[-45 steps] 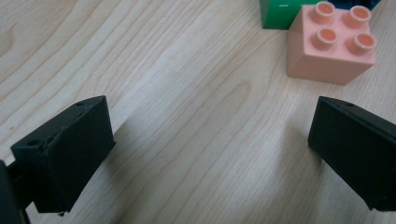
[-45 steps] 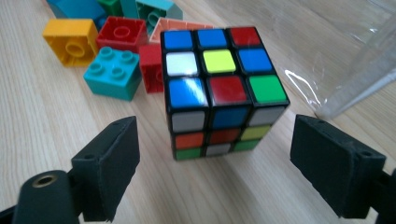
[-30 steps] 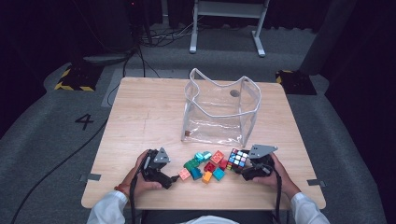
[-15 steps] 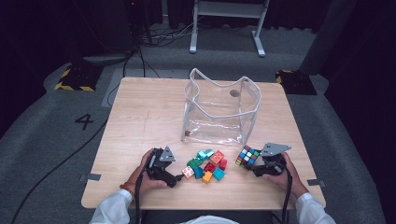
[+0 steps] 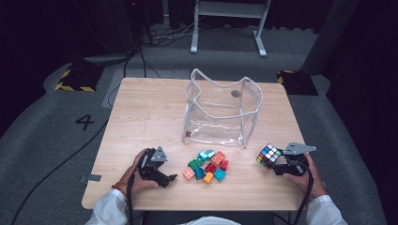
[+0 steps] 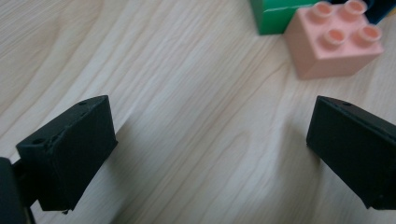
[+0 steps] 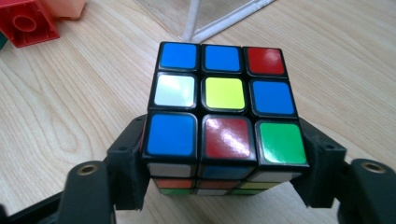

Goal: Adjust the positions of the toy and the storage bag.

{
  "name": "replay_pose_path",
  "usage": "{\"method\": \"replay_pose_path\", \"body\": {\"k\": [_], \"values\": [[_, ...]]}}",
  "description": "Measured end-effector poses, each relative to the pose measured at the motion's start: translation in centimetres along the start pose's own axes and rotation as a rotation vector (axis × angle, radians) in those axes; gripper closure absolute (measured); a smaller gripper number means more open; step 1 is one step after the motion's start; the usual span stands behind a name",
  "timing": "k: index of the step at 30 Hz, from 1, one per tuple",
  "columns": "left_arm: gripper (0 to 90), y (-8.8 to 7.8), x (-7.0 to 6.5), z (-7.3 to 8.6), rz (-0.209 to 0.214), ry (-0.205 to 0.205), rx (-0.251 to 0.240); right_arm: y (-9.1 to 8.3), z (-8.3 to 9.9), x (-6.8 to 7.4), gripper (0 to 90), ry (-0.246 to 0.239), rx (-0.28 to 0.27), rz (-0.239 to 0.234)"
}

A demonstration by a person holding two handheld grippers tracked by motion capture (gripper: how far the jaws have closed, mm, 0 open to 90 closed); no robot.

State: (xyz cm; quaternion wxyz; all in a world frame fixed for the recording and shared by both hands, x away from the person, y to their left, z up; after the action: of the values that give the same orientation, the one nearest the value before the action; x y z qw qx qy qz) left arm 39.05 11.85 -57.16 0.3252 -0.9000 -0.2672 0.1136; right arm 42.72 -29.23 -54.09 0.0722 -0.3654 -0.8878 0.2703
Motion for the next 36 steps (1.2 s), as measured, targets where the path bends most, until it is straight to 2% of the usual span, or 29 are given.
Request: {"method": "replay_pose_path", "body": {"k": [2,4,6,7,8,10,11,13,14,15,16,17,18,21,23,25,29,31,32,34,35,36], "values": [[1.4,-0.8,1.2,0.7,-0.027,-0.028,-0.005,-0.3,-0.3,0.0,24.7,0.004,-0.015,0.01],[1.4,-1.0,1.6,0.9,-0.033,-0.039,-0.006,-0.5,-0.7,0.1,22.7,0.006,-0.026,0.009],[1.3,-1.4,2.7,1.1,-0.078,-0.069,-0.01,-0.9,-1.3,0.6,20.4,-0.001,-0.04,-0.003],[1.3,-1.5,3.2,1.2,-0.085,-0.084,-0.008,-1.0,-1.5,0.7,19.2,-0.006,-0.044,-0.001],[1.2,-1.5,3.7,1.2,-0.097,-0.08,0.0,-1.1,-1.7,0.8,18.4,-0.009,-0.049,-0.002],[0.4,-1.4,3.8,1.1,-0.102,-0.092,-0.009,-1.2,-2.2,1.1,18.4,-0.013,-0.051,0.003],[0.4,-1.4,4.2,1.0,-0.111,-0.079,-0.001,-1.2,-2.2,1.1,18.4,-0.013,-0.051,0.003],[0.4,-1.1,4.5,0.8,-0.107,-0.095,0.002,-1.2,-3.3,1.1,19.7,-0.027,-0.066,0.007],[0.4,-0.9,4.8,0.6,-0.117,-0.083,-0.004,-1.2,-3.3,1.1,19.7,-0.027,-0.066,0.007],[0.4,-0.7,5.0,0.4,-0.11,-0.096,-0.002,-1.1,-3.7,1.1,19.9,-0.033,-0.066,0.008],[0.4,-0.6,5.5,0.2,-0.134,-0.098,-0.003,-0.7,-4.4,1.1,20.2,-0.039,-0.062,0.006],[0.3,-0.3,5.7,0.1,-0.126,-0.109,-0.003,-0.4,-4.7,1.1,20.4,-0.04,-0.063,0.001],[0.3,-0.1,6.0,-0.1,-0.142,-0.121,-0.001,-0.4,-4.7,1.1,20.4,-0.04,-0.063,0.001],[0.1,0.8,7.0,-0.9,-0.15,-0.117,-0.003,0.6,-5.6,1.3,21.7,-0.054,-0.041,0.001],[0.1,1.6,7.5,-1.6,-0.146,-0.117,-0.006,1.5,-6.4,1.3,27.0,-0.079,-0.024,-0.008],[3.3,1.8,7.7,-1.9,-0.142,-0.106,-0.009,2.2,-7.1,1.3,28.7,-0.067,-0.034,-0.006],[8.9,2.6,8.2,-2.9,-0.139,-0.122,-0.022,3.0,-8.1,1.1,31.8,-0.063,-0.052,-0.006],[18.0,3.0,8.2,-3.6,-0.139,-0.118,-0.048,3.4,-8.8,1.0,34.0,-0.056,-0.072,0.001],[22.6,3.2,8.3,-3.8,-0.136,-0.099,-0.044,3.5,-9.1,0.9,35.2,-0.049,-0.076,0.005],[26.7,3.6,8.0,-4.6,-0.118,-0.113,-0.055,3.8,-9.5,0.9,37.9,-0.05,-0.079,0.018],[30.1,3.6,7.8,-5.1,-0.095,-0.121,-0.073,3.9,-9.6,0.8,39.9,-0.048,-0.083,0.027],[32.5,3.6,7.5,-5.8,-0.077,-0.134,-0.111,4.0,-9.8,0.7,42.5,-0.052,-0.085,0.033]]}}
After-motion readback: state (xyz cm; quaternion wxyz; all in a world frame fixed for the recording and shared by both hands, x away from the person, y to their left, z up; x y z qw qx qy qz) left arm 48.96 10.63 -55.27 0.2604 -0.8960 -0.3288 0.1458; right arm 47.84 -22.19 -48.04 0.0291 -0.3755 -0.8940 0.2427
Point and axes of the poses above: each handheld gripper's, and its own axes: y roughly forward along the jaws, z roughly out of its underside, x roughly to its left, the point moved 9 cm from there along y, roughly forward along the jaws, and after that the axes turned 9 degrees about -x, right-handed, at the moved point
